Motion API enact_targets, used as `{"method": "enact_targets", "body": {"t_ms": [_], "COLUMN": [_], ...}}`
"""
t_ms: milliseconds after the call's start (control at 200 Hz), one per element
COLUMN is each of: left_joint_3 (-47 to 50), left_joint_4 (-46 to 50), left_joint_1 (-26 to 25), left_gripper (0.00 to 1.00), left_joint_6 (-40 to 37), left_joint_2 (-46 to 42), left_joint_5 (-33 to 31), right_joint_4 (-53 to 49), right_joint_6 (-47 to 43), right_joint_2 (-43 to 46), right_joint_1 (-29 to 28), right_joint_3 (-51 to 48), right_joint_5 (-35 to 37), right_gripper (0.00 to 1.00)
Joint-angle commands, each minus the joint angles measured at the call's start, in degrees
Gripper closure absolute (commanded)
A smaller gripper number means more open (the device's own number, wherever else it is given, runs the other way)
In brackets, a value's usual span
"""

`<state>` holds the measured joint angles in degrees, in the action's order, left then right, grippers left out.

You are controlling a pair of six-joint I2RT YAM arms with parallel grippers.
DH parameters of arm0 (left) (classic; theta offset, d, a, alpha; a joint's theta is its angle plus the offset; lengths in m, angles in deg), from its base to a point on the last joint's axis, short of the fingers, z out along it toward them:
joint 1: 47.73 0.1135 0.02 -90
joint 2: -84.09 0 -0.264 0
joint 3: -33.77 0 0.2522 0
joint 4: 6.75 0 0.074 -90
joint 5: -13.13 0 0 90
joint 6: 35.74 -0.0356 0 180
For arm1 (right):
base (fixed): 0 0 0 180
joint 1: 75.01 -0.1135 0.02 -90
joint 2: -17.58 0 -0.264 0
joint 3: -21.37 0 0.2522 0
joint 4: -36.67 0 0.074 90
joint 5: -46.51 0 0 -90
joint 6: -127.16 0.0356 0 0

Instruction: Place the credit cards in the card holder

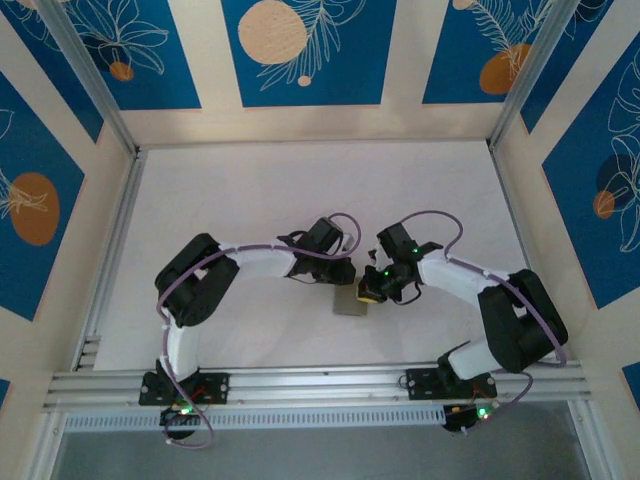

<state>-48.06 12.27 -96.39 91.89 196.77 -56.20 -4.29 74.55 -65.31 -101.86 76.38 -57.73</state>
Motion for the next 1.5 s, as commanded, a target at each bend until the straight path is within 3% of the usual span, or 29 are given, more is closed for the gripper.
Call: {"method": "enact_targets", "body": {"t_ms": [0,475,810,955,1015,1155,1220,1255,1401,1426,1496], "left_joint_3": [1.87,2.46,2.7,2.68,2.94,5.96,7.81,8.98,16.66,18.5,22.87], "left_joint_4": [1.03,-0.14,-0.42,-0.19,-0.13,-2.35,-2.89,-2.96,-4.97,-5.31,-3.89], "left_joint_1": [-0.99,-0.99,-0.99,-0.74,-0.11,3.1,4.85,5.79,10.33,11.04,12.18], "left_gripper": [0.87,0.87,0.87,0.87,0.87,0.77,0.65,0.52,0.19,0.02,0.0], "left_joint_6": [0.61,0.74,0.5,0.45,0.56,1.91,1.42,1.07,-0.45,-1.08,-4.56], "left_joint_2": [2.89,2.8,2.76,2.21,0.54,-6.65,-11.04,-13.58,-27.2,-30.21,-39.32], "left_joint_5": [0.25,0.78,0.68,0.9,1.09,0.46,-1.31,-2.17,-7.97,-9.99,-21.33], "right_joint_4": [-0.74,-1.88,-4.13,-4.77,-5.31,-6.04,-7.45,-7.6,-6.97,-6.47,-3.67], "right_joint_6": [-1.6,-1.18,-0.18,-0.21,-0.34,-0.29,-0.39,-0.16,-0.04,-0.68,-2.7], "right_joint_2": [-1.7,-5.02,-13.62,-10.72,-6.23,4.96,8.3,10.52,19.68,21.33,26.02], "right_joint_1": [-0.49,-0.7,-0.79,-2.2,-3.06,-3.21,-3.33,-3.4,-2.28,-2.26,-2.17], "right_joint_3": [2.08,2.69,4.53,5.9,7.01,9.36,10.77,11.11,9.97,9.5,7.03], "right_joint_5": [-2.99,-2.03,0.61,1.82,3.54,8.92,13.12,15.8,29.78,32.69,42.82], "right_gripper": [1.0,1.0,1.0,1.0,0.89,0.41,0.2,0.01,0.01,0.01,0.01]}}
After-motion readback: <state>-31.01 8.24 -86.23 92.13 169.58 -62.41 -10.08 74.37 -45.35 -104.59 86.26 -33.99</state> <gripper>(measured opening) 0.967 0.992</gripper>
